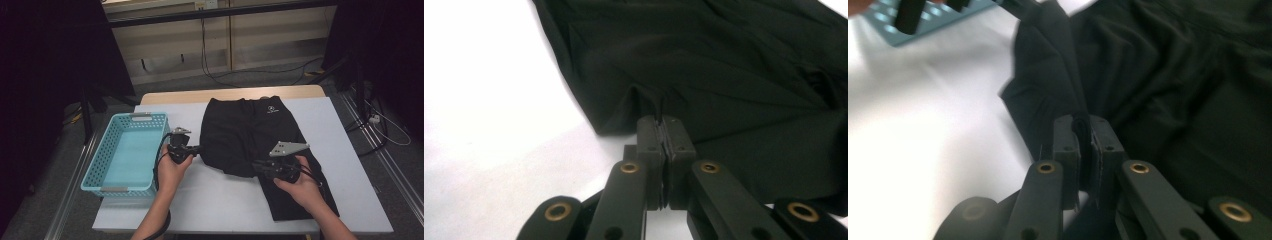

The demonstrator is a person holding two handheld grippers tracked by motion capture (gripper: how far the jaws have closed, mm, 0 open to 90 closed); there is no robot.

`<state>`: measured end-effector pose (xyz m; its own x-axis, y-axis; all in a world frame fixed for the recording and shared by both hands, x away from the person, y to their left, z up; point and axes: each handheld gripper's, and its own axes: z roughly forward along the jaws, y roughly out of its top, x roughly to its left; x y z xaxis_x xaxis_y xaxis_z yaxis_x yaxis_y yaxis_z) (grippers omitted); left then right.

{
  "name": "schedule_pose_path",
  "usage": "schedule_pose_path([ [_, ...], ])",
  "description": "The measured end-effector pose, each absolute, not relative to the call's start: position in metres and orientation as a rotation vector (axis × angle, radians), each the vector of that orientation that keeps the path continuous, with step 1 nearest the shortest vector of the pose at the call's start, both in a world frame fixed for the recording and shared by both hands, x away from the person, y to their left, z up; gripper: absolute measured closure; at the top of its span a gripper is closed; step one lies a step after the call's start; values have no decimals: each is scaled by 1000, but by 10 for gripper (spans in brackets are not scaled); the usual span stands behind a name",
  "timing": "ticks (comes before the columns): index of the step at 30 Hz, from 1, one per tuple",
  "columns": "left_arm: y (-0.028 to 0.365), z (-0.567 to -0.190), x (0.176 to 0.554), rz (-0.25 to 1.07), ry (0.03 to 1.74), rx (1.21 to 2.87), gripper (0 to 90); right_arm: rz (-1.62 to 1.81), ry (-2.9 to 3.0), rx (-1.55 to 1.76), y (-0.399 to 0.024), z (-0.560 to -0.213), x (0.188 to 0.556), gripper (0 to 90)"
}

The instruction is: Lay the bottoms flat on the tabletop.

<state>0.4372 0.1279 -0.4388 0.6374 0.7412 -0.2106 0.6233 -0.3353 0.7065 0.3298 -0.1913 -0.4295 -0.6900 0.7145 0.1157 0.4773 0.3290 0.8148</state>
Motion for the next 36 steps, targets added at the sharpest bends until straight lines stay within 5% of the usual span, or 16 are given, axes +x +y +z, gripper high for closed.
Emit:
schedule_pose_path([
  [7, 123, -441, 434, 134, 1049, 2037, 504, 1207, 2343, 1110, -192, -440, 337, 840],
  [12, 122, -435, 422, 148, 987, 2068, 368, 1177, 2357, 1113, -192, -445, 339, 838],
  [21, 111, -451, 399, 116, 934, 2173, 414, 1167, 2358, 1110, -190, -446, 336, 834],
  [28, 107, -453, 398, 119, 909, 2196, 610, 1161, 2356, 1100, -189, -447, 336, 835],
  [33, 102, -453, 396, 49, 882, 2212, 848, 1158, 2356, 1091, -188, -447, 335, 836],
  [36, 100, -450, 396, 28, 890, 2204, 856, 1158, 2361, 1083, -187, -446, 335, 836],
])
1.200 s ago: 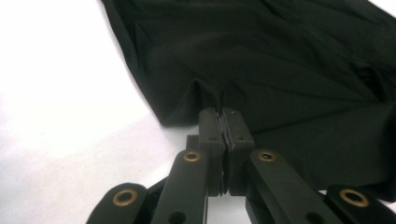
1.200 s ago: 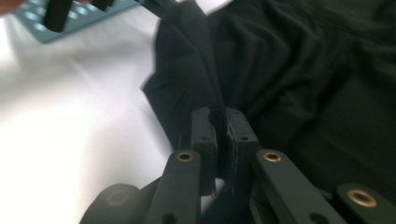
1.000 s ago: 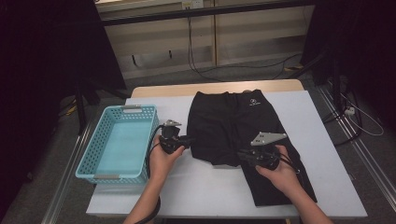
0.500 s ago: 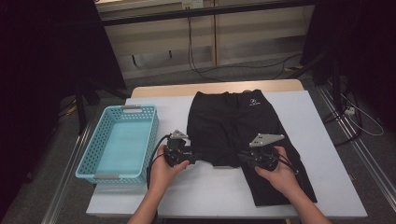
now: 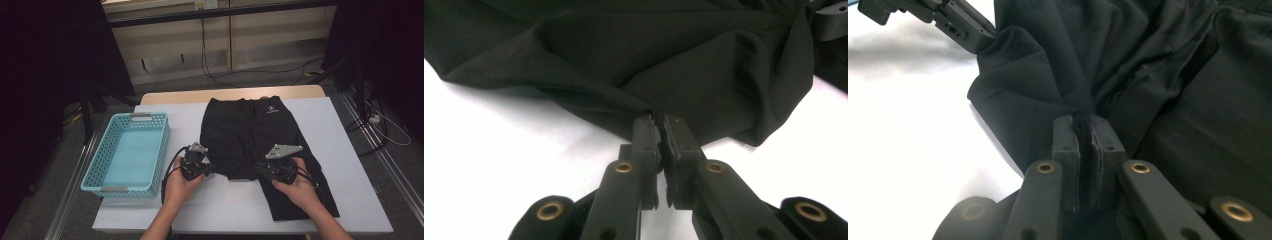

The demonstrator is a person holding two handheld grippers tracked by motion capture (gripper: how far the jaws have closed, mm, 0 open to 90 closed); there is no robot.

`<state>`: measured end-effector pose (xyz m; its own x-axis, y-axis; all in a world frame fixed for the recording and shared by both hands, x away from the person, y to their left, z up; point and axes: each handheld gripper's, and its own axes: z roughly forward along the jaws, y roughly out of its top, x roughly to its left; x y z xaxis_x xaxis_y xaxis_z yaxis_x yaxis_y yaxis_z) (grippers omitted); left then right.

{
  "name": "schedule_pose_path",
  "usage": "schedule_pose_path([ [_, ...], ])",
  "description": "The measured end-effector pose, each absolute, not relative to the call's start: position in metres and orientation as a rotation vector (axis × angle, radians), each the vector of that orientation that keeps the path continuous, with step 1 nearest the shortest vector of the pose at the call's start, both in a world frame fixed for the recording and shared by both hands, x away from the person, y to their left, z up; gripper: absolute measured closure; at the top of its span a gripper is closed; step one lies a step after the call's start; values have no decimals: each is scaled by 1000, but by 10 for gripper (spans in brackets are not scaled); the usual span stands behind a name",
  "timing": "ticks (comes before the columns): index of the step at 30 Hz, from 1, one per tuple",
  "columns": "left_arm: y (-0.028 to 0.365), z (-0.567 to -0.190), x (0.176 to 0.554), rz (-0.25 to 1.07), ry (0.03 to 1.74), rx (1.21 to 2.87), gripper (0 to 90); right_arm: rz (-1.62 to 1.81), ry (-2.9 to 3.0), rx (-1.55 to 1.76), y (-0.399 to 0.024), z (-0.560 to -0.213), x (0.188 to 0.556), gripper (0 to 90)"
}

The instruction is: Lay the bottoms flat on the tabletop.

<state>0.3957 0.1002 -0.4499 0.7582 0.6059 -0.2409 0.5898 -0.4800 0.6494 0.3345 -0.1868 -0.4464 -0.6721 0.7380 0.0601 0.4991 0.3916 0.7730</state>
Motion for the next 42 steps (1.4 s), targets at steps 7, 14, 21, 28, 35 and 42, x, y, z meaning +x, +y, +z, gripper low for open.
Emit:
schedule_pose_path([
  [7, 119, -427, 402, 40, 923, 2093, 863, 1204, 2350, 1071, -186, -442, 332, 836],
  [14, 125, -420, 416, 90, 949, 2026, 865, 1265, 2311, 1095, -186, -438, 335, 831],
  [21, 105, -442, 427, 85, 935, 2071, 865, 1133, 2308, 1139, -188, -445, 338, 786],
  [28, 102, -440, 424, 86, 925, 2071, 865, 1176, 2288, 1072, -180, -433, 330, 641],
  [35, 101, -438, 420, 92, 919, 2074, 865, 1189, 2305, 981, -158, -427, 325, 618],
  [42, 102, -437, 419, 96, 916, 2071, 866, 1175, 2277, 966, -154, -421, 325, 525],
])
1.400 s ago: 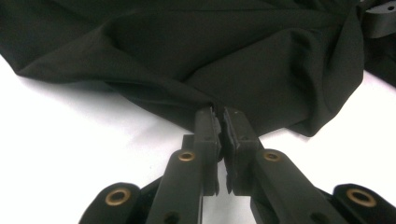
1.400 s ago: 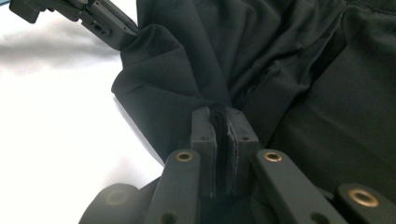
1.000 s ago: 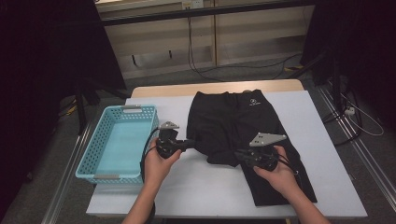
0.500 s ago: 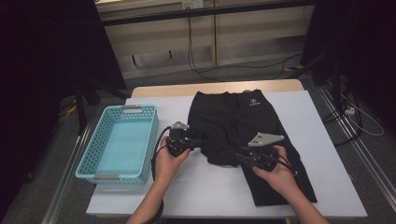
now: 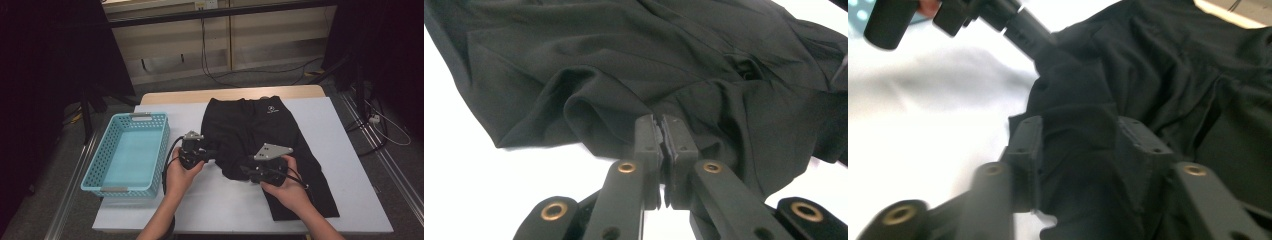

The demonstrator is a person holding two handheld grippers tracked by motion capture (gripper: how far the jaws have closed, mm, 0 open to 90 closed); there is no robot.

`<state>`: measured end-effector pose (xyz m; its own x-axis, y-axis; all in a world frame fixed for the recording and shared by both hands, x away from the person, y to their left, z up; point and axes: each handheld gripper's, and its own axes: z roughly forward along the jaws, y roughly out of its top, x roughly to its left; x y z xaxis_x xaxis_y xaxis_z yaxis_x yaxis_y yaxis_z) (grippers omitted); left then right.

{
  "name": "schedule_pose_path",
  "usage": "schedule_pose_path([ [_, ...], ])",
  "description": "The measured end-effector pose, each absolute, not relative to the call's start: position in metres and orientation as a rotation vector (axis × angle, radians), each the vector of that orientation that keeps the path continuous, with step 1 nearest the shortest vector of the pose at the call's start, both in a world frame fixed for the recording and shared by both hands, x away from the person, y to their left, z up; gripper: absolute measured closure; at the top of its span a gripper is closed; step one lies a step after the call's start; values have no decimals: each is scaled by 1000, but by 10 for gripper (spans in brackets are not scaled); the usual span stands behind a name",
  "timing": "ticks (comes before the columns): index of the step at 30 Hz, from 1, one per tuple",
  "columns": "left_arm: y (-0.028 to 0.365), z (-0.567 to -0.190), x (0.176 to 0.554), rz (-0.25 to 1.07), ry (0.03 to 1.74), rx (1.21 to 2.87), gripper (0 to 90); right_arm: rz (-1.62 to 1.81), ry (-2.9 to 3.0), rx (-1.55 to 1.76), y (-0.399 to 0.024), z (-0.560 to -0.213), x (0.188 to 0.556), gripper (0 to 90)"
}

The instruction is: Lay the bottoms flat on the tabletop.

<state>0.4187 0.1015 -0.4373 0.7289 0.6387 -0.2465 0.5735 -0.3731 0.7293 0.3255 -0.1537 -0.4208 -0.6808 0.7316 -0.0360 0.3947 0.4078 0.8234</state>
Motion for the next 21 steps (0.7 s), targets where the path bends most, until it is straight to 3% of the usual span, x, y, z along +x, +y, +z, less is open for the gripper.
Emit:
schedule_pose_path([
  [6, 103, -434, 416, 94, 922, 2069, 870, 1204, 2300, 916, -144, -417, 324, 536],
  [13, 102, -429, 414, 104, 917, 2067, 872, 1173, 2420, 863, -126, -435, 328, 696],
  [21, 102, -429, 413, 96, 910, 2068, 874, 1081, 2510, 892, -120, -459, 338, 698],
])
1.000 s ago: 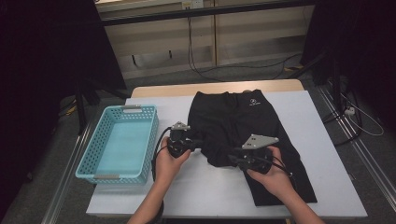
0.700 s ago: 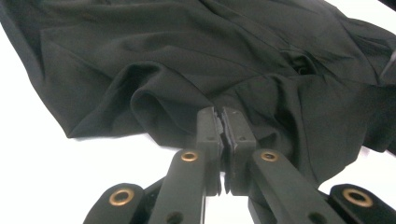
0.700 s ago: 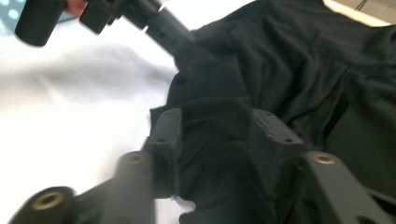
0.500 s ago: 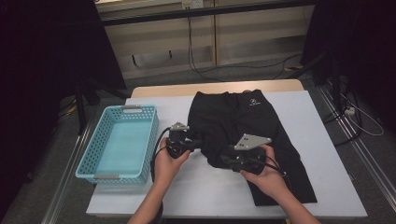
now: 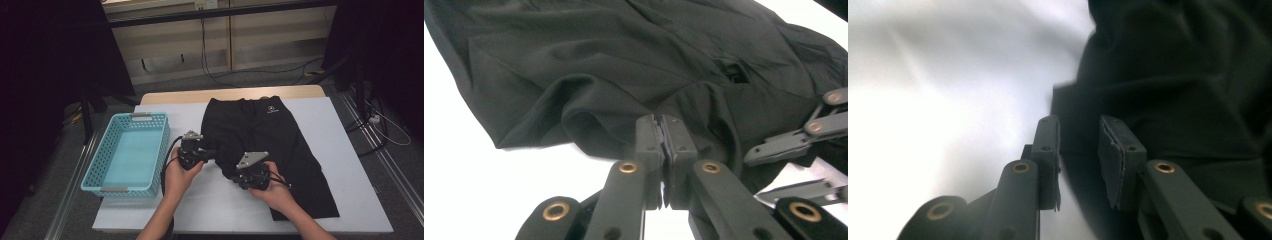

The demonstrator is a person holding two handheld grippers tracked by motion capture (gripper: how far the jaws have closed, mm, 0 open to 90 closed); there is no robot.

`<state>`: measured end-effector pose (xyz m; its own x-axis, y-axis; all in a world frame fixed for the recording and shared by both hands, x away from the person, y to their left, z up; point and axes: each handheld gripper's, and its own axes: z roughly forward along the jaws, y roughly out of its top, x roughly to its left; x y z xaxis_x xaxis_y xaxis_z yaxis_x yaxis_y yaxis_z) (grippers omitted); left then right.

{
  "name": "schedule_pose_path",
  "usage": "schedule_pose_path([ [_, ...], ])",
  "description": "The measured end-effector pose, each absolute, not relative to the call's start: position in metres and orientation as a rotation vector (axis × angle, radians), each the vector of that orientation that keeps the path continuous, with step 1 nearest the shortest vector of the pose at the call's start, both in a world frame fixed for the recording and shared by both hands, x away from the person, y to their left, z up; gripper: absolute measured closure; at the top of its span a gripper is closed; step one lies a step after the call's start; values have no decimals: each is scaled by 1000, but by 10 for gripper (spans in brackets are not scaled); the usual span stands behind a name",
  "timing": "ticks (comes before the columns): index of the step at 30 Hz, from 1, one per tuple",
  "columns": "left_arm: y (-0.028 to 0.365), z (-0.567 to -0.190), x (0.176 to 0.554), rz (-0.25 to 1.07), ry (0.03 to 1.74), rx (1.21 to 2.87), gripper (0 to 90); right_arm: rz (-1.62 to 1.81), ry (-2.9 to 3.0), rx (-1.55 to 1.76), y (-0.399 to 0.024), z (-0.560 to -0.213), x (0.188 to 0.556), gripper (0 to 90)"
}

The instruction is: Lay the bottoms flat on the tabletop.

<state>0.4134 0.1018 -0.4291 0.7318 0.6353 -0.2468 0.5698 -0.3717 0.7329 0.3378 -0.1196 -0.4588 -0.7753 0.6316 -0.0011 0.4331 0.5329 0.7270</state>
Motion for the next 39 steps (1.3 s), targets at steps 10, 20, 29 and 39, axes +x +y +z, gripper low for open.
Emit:
schedule_pose_path([
  [10, 104, -424, 412, 98, 904, 2057, 874, 1090, 2529, 867, -121, -456, 337, 897],
  [20, 115, -406, 413, 115, 913, 2015, 876, 1301, 2515, 784, -128, -422, 314, 900],
  [29, 114, -422, 421, 139, 933, 2047, 833, 1472, 2364, 985, -165, -414, 320, 899],
  [39, 115, -427, 406, 105, 911, 2093, 352, 1258, 2315, 1122, -172, -440, 347, 897],
])
